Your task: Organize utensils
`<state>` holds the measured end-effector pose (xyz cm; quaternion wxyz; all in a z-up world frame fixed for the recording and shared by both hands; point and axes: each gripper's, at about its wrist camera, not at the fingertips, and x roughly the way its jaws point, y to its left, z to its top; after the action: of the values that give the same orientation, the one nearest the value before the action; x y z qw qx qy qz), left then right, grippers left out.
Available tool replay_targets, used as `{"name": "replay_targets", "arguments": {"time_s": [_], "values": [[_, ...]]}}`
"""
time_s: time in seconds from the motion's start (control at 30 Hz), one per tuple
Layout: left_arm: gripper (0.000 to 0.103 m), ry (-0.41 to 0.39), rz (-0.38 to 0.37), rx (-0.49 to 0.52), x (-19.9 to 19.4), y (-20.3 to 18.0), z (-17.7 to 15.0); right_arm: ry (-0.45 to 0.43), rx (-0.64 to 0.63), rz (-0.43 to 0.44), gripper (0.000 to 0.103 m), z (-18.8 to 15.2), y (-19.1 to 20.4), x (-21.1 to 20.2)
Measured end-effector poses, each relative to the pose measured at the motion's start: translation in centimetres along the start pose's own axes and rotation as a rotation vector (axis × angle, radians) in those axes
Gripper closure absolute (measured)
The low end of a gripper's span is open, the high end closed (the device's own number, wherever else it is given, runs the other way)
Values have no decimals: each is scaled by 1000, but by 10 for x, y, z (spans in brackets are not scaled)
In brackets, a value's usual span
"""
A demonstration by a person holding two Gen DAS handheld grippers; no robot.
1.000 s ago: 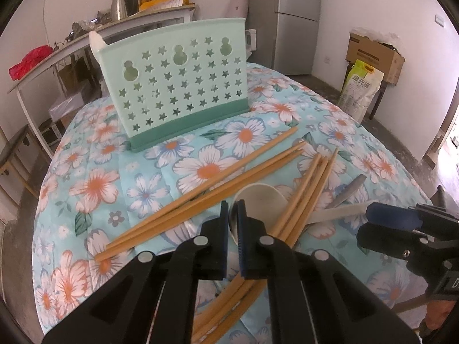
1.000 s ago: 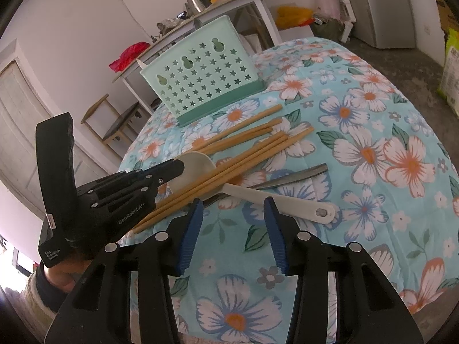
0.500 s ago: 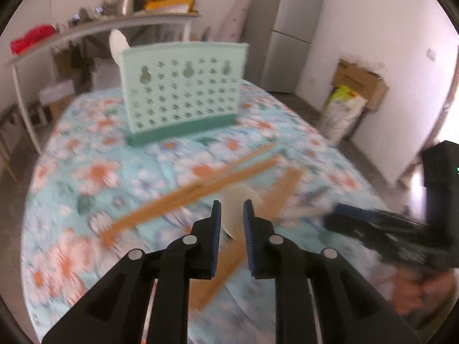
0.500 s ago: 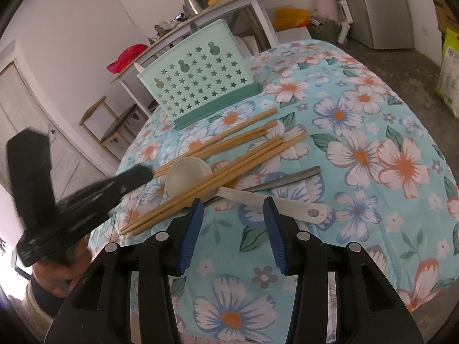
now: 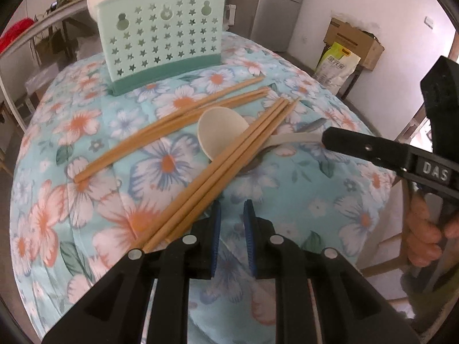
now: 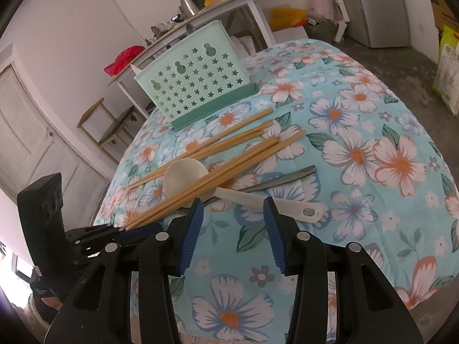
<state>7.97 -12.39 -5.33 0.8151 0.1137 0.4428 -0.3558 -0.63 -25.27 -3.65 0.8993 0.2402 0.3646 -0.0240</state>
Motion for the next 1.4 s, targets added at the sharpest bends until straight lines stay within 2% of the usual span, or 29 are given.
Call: {"name": "replay_targets", "arguments": {"time_s": [0.2,0.43,0.67,0.93,1.4], "values": [[86,-34,93,38,6,3,10,1,2,-3,61,0,0,0],[86,-71,133,-36,8,22,21,4,8,-5,61,0,-1,2],[85,-108,122,-103,2,35,23,2,11,-5,61,1,-1,2],[82,-119,109,-106,-1,36,24,-1,17,-3,61,1,-1,4],[82,-161,77,-173,10,46,59,-10,45,-7,61,1,-4,2]]}}
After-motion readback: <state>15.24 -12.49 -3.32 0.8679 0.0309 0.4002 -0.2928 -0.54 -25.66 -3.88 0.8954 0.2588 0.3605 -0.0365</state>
